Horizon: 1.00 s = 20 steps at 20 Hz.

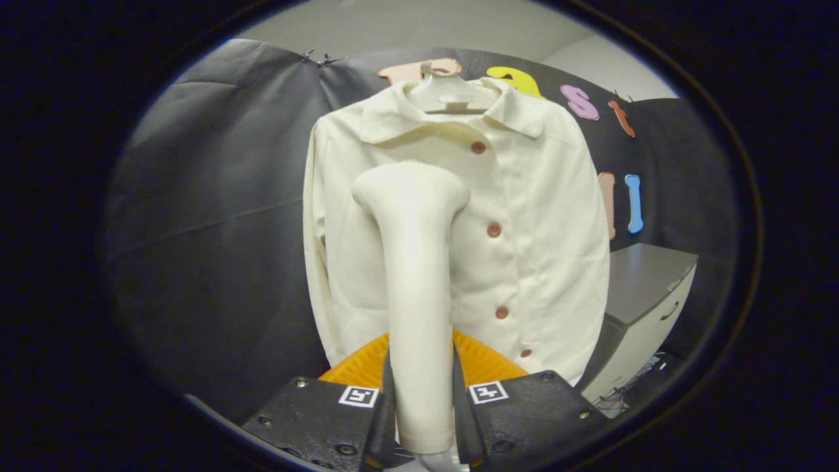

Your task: Iron the clothes twice with a garment steamer, once on the left side and once on the right side.

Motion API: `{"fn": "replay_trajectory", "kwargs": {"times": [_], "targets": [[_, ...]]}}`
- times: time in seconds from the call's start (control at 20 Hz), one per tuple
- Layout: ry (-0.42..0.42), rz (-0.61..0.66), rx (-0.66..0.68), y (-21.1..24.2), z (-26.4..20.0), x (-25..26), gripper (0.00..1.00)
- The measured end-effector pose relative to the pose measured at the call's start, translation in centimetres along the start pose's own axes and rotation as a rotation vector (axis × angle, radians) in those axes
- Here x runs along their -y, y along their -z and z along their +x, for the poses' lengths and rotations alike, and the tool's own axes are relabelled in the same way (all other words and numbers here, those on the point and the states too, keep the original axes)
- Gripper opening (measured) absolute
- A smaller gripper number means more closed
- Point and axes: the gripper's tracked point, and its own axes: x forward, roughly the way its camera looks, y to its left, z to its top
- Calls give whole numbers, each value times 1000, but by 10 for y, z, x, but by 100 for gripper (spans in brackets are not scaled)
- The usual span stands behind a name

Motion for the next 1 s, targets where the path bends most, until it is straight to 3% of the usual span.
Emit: {"fn": "replay_trajectory", "kwargs": {"times": [0.4,1.0], "targets": [[15,49,-93,58,51,-6,36],[26,78,-237,141,56,9,35]]}}
